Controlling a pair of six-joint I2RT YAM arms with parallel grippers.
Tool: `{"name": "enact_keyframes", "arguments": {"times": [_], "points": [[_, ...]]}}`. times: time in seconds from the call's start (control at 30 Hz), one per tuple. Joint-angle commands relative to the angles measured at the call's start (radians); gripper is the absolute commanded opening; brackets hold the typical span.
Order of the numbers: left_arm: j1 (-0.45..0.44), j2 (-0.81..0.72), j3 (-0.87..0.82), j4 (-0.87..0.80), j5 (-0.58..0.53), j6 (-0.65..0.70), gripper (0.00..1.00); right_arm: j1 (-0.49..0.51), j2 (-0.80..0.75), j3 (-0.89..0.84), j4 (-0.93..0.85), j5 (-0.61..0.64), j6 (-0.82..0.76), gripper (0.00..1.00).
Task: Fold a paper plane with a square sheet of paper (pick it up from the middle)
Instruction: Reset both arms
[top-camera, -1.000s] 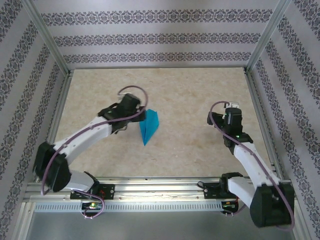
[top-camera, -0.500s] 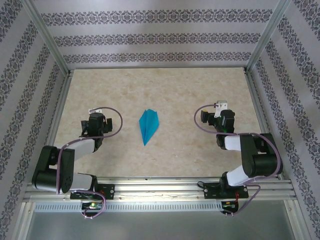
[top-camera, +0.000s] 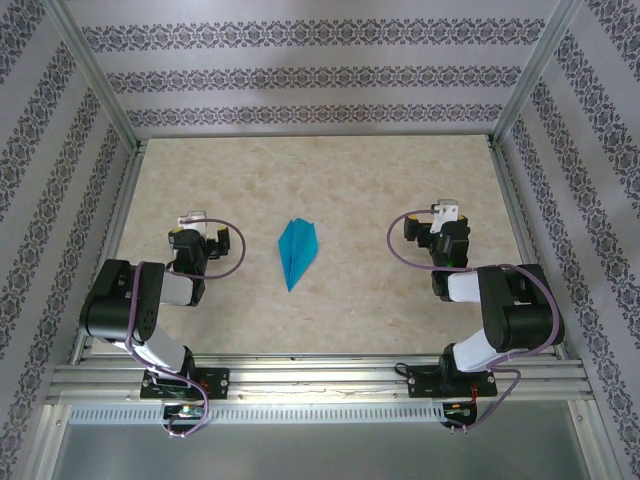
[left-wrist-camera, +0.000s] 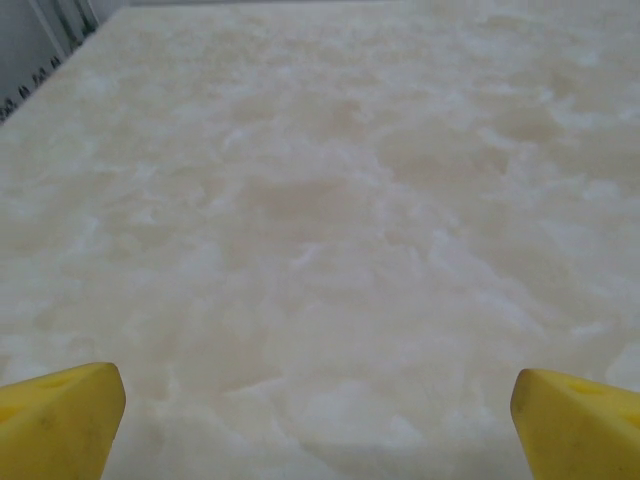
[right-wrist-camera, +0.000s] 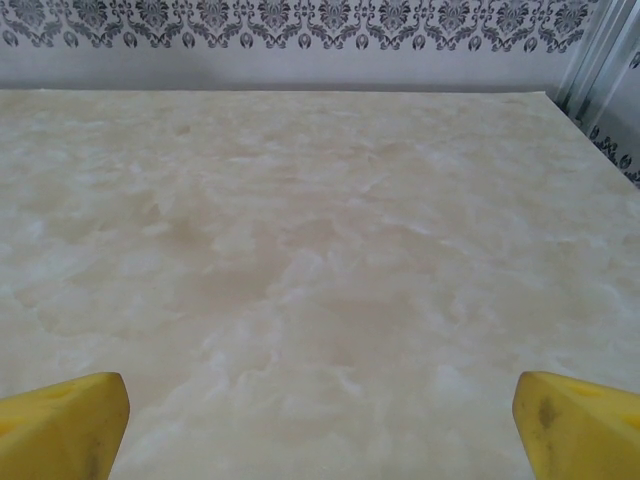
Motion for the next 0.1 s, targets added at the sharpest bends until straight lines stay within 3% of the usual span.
{"name": "enact_keyframes", "arguments": {"times": [0.0, 0.07], "points": [[0.008, -0.003, 0.016, 0.06, -0.019, -0.009, 0.99, 0.011, 0.005, -0.002, 0.038, 0.02, -0.005, 0.98], [0.008, -0.002, 0.01, 0.074, -0.007, -0.003, 0.99, 0.005, 0.001, -0.003, 0.035, 0.008, 0.0, 0.98]]}}
